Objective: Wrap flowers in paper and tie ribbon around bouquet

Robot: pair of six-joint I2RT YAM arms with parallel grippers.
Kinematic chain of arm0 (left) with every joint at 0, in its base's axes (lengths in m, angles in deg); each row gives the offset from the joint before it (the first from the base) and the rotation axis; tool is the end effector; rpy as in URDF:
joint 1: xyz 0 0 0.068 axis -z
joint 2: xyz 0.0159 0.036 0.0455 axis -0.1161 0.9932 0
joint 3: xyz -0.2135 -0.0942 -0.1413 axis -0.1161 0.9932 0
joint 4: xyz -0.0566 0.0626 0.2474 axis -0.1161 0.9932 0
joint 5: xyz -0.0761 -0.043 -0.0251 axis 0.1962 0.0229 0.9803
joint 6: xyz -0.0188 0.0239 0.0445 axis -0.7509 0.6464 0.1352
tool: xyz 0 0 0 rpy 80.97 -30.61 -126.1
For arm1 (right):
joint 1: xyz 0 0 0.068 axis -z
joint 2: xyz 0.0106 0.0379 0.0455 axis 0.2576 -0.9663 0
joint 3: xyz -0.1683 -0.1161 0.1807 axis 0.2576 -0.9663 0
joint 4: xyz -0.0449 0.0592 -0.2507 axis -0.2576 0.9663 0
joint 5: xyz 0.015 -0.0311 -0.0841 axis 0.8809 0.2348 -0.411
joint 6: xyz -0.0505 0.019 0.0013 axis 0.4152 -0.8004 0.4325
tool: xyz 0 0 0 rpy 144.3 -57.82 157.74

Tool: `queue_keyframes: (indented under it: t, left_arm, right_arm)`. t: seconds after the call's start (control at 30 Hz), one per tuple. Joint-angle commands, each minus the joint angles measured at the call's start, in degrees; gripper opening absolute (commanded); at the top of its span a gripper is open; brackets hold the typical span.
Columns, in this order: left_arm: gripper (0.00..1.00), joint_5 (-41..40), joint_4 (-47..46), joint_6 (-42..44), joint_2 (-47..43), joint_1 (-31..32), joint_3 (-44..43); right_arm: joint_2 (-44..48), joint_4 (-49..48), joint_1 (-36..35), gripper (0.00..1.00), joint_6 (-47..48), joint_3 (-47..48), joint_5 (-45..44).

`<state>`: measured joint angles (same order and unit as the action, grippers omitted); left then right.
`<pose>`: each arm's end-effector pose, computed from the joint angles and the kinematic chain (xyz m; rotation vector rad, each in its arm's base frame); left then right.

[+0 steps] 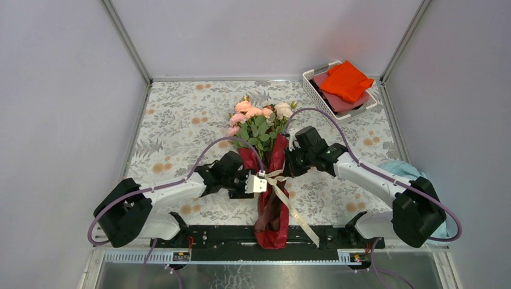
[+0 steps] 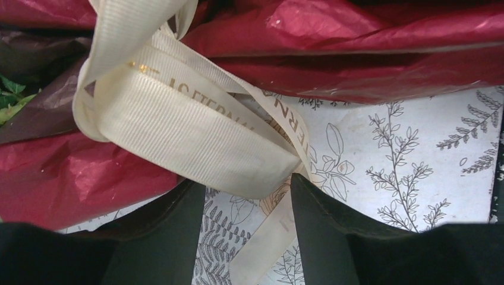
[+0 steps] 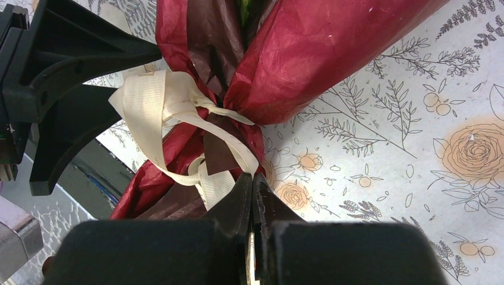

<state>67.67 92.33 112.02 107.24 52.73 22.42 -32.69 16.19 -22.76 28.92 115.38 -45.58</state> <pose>0.1552 -0.1793 0.1621 1.8623 1.6299 -0.4651 0.2103 0.1749 0.2296 -0.6499 2.4138 0.7368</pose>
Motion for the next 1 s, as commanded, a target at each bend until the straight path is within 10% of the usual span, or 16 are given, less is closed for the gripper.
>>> queue_keyframes:
  t: [0.0,0.67,0.8,0.97]
  left_arm:
    - [0.63,3.51,-1.80,-1.06,0.77,0.07,-1.97]
    - [0.72,4.50,-2.28,-2.84,0.02,3.14,-1.51]
    - [0.60,4.56,-4.88,-8.56,0.48,3.09,-2.63]
    - [0.19,3.74,-6.23,-13.90,0.58,3.15,-3.93]
  right_arm:
    - [1.28,-0.57,0.42,0.00,0.74,0.45,0.72]
    - [2.23,-1.09,0.36,0.00,0.36,0.20,0.02]
    - [2.01,-0.83,0.44,0.00,0.70,0.38,-0.09]
    - [2.48,-1.35,0.47,0.00,0.54,-0.09,-0.33]
